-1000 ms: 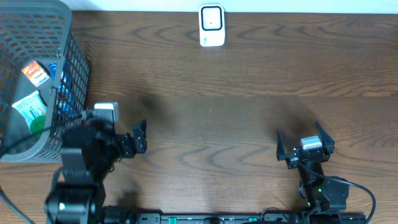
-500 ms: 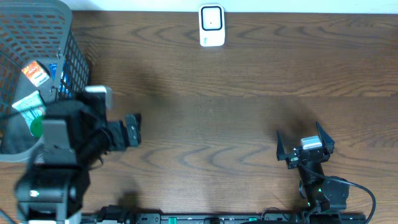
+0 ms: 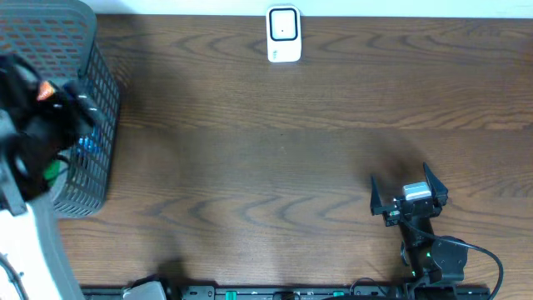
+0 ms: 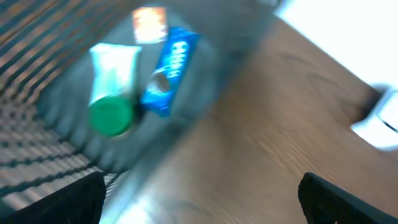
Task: Scan the item barcode
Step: 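Reach the left gripper into the grey basket toward the green-lidded jar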
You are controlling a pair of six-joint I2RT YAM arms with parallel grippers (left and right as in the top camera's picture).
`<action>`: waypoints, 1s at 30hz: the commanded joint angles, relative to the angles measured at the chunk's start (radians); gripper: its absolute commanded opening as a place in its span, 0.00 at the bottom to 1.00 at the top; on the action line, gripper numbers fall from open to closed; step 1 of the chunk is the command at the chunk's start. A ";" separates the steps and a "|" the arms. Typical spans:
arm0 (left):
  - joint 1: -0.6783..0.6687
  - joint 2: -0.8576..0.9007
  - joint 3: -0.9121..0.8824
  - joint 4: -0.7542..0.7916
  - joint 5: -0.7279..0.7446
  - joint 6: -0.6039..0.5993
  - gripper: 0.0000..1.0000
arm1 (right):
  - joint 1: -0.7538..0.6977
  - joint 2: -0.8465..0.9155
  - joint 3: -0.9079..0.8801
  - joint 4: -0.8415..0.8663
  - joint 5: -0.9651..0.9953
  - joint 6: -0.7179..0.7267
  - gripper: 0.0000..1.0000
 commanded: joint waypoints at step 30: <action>0.319 0.477 -0.022 -0.073 -0.035 -0.213 0.98 | -0.003 -0.006 -0.001 -0.004 0.001 -0.002 0.99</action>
